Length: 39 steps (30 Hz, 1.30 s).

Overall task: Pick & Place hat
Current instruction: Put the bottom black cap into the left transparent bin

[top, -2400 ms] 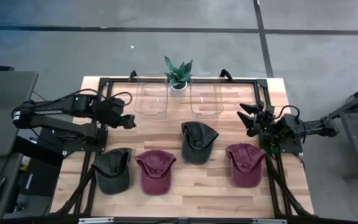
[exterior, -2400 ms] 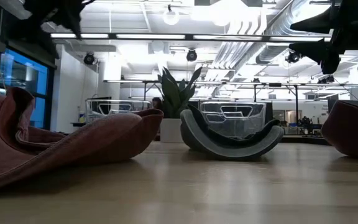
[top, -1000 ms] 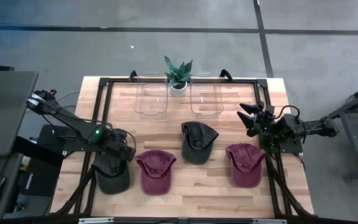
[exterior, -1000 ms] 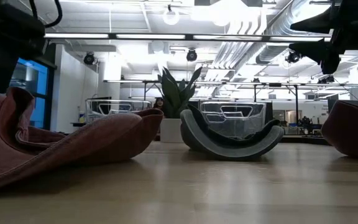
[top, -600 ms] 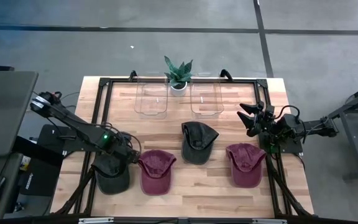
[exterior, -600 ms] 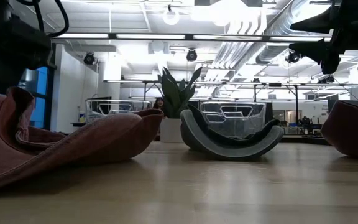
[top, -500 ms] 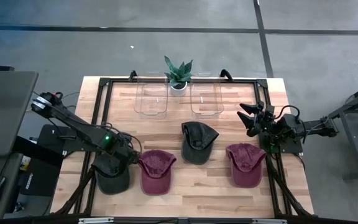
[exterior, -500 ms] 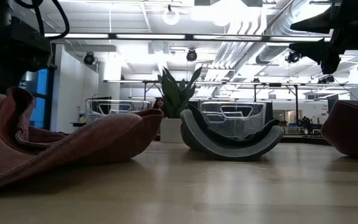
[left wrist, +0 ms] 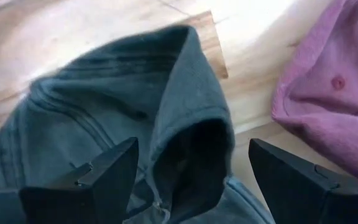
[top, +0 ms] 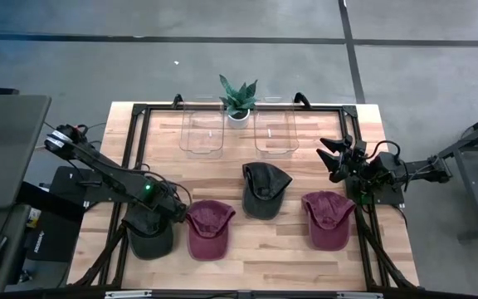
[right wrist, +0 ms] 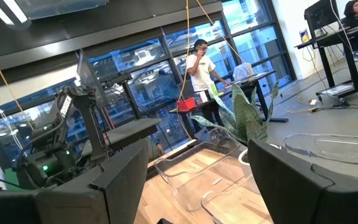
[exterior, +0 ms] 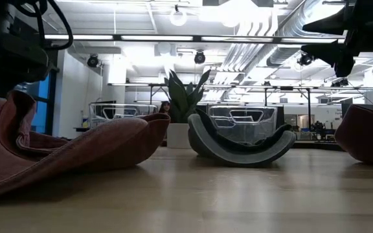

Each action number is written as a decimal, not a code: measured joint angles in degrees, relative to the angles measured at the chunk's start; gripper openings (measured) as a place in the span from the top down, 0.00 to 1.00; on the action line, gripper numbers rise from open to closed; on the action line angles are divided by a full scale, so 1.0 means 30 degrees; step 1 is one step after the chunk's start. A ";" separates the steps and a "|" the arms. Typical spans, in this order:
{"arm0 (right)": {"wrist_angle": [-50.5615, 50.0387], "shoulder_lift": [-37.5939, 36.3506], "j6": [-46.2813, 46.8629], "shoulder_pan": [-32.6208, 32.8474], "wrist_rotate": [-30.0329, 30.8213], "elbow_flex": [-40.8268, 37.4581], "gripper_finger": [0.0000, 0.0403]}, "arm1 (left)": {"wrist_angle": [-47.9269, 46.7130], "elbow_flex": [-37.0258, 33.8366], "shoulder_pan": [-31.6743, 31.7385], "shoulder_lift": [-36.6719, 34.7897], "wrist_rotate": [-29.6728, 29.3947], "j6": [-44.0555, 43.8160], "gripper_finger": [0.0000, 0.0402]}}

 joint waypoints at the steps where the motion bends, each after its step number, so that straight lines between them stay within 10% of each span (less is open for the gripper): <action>1: -0.0003 0.0000 -0.0003 0.0000 0.0000 -0.0003 0.33 | 0.0046 0.0000 0.0000 0.0002 0.0103 0.0004 0.26; 22: 0.0000 0.0000 -0.0002 0.0000 0.0000 -0.0003 0.33 | 0.1765 -0.1304 0.0022 0.0002 0.1502 -0.1153 0.29; 39: 0.0000 0.0002 -0.0005 0.0002 0.0000 0.0000 0.33 | 0.1790 -0.1304 0.0029 0.0002 0.1874 -0.0772 0.81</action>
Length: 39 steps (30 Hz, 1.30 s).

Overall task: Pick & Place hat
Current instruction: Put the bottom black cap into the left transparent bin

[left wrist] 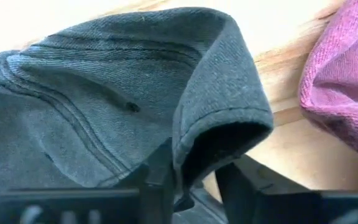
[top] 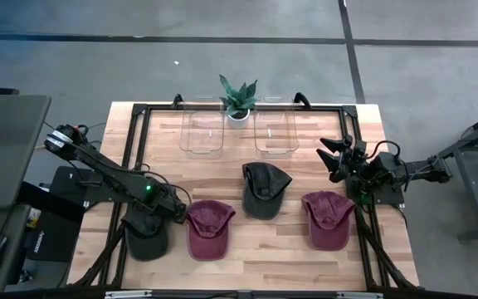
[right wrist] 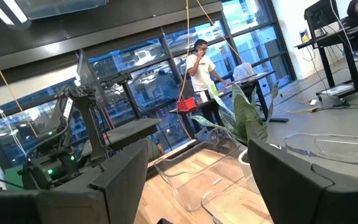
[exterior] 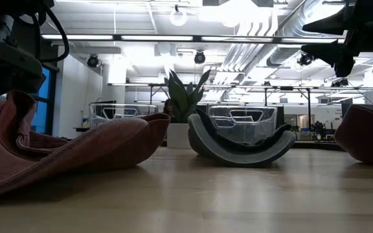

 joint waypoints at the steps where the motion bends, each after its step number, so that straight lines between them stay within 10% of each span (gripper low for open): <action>1: 0.0000 -0.0002 0.0003 0.0002 0.0007 -0.0003 0.33 | -0.0005 0.0000 0.0006 0.0000 0.0088 0.0004 0.85; 5: 0.0000 -0.0002 0.0000 -0.0001 0.0000 0.0001 0.33 | 0.0010 0.0007 0.0000 -0.0007 0.0536 0.0395 0.97; 26: -0.0001 -0.0001 0.0006 0.0001 0.0007 -0.0003 0.33 | 0.0116 0.0093 -0.0007 -0.0512 0.0856 0.1257 1.00; 39: 0.0000 0.0001 0.0000 -0.0003 0.0003 0.0003 0.33 | -0.6425 0.4156 -0.0015 -0.2319 -0.2159 0.2198 1.00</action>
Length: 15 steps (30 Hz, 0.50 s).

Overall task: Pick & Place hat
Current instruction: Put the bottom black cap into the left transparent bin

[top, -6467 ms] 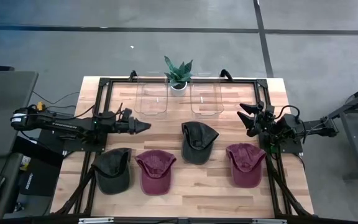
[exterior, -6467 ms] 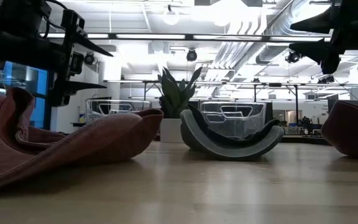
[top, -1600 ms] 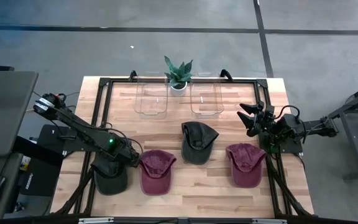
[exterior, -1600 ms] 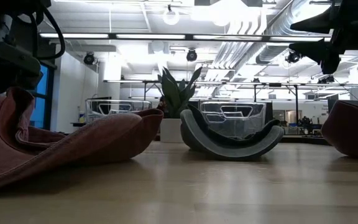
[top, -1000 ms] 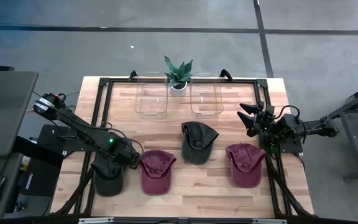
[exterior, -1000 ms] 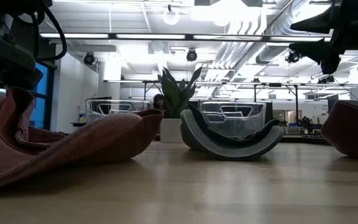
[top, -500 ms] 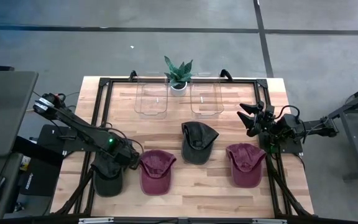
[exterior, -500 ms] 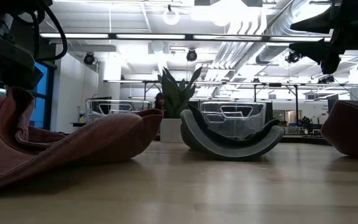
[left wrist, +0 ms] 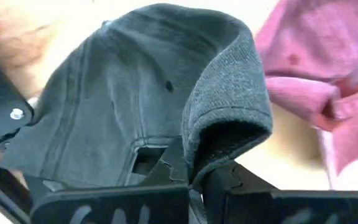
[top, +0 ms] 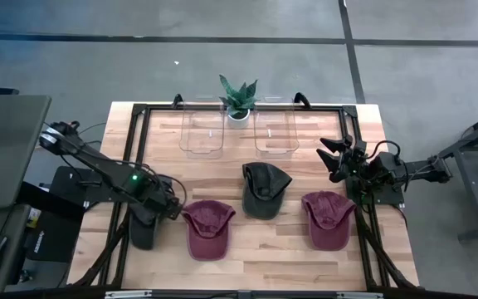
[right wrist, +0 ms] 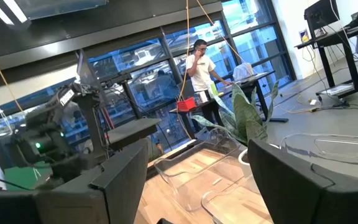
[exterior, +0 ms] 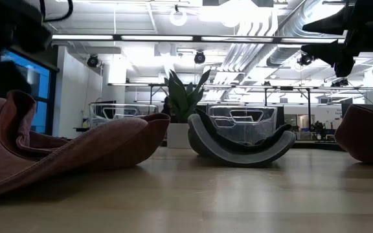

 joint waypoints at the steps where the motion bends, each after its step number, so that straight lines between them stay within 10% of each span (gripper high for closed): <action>1: 0.0000 -0.0003 -0.0001 -0.0001 0.0004 -0.0006 0.33 | -0.0387 0.0379 0.0000 -0.0109 -0.0118 -0.0004 1.00; 15: -0.0003 0.0002 -0.0001 0.0000 0.0002 -0.0003 0.33 | -0.5406 0.5960 0.0000 -0.0253 -0.3803 0.0308 1.00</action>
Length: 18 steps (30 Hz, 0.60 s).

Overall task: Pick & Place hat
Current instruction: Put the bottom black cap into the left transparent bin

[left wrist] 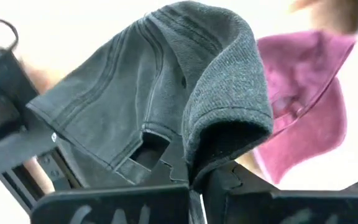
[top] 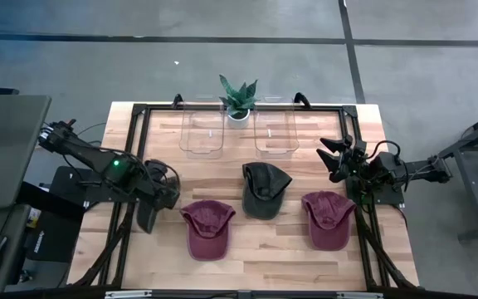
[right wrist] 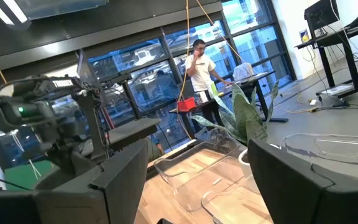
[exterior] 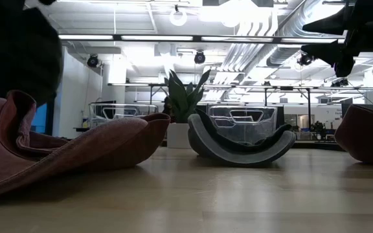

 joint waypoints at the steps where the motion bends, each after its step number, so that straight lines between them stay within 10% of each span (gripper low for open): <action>1: 0.0003 0.0003 0.0007 -0.0001 -0.0003 -0.0001 0.33 | -0.0217 0.0259 0.0000 -0.0007 -0.0405 0.0000 1.00; 18: 0.0000 -0.0002 0.0005 -0.0001 -0.0002 -0.0003 0.33 | -0.3347 0.2919 0.2455 0.0182 -0.7075 0.0352 1.00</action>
